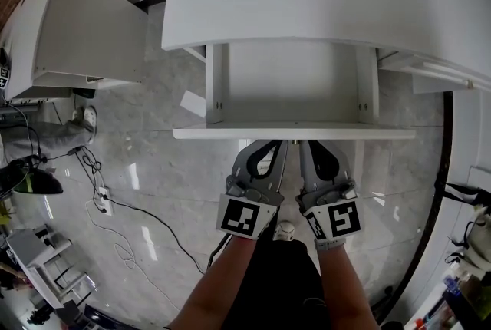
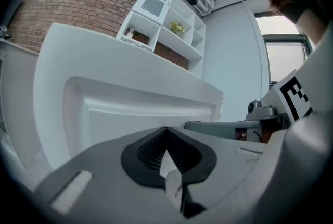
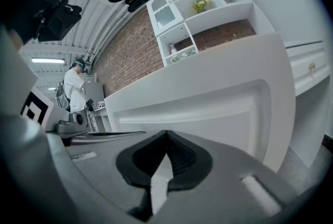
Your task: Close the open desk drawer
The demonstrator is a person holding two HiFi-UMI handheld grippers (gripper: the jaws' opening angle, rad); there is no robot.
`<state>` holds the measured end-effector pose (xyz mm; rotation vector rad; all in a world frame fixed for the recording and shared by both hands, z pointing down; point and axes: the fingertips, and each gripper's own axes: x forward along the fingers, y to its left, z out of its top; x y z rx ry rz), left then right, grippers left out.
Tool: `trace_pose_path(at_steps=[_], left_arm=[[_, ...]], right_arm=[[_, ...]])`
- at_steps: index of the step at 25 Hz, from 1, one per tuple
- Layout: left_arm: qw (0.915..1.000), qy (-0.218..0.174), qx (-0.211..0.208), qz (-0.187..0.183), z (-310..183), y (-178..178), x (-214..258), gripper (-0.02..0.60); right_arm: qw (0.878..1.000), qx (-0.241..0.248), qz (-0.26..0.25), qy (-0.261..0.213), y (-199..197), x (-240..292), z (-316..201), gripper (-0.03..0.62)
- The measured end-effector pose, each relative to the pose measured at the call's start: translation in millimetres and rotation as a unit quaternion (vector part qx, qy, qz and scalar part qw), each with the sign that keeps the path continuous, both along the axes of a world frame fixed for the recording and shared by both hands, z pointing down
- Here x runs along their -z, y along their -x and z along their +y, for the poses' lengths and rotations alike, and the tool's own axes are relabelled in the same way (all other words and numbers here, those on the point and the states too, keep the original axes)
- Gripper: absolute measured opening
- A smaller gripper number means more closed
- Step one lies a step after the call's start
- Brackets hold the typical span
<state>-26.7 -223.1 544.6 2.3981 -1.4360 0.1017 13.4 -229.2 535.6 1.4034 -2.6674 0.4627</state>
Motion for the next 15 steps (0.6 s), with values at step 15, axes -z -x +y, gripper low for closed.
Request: trace_pose_path(at_steps=[15], left_arm=[[0.9996, 0.006, -0.027, -0.002, -40.6, 1.1, 0.3, 0.002]], right_arm=[[0.999, -0.030, -0.012, 0.012, 3.7, -1.2, -40.5, -0.002]])
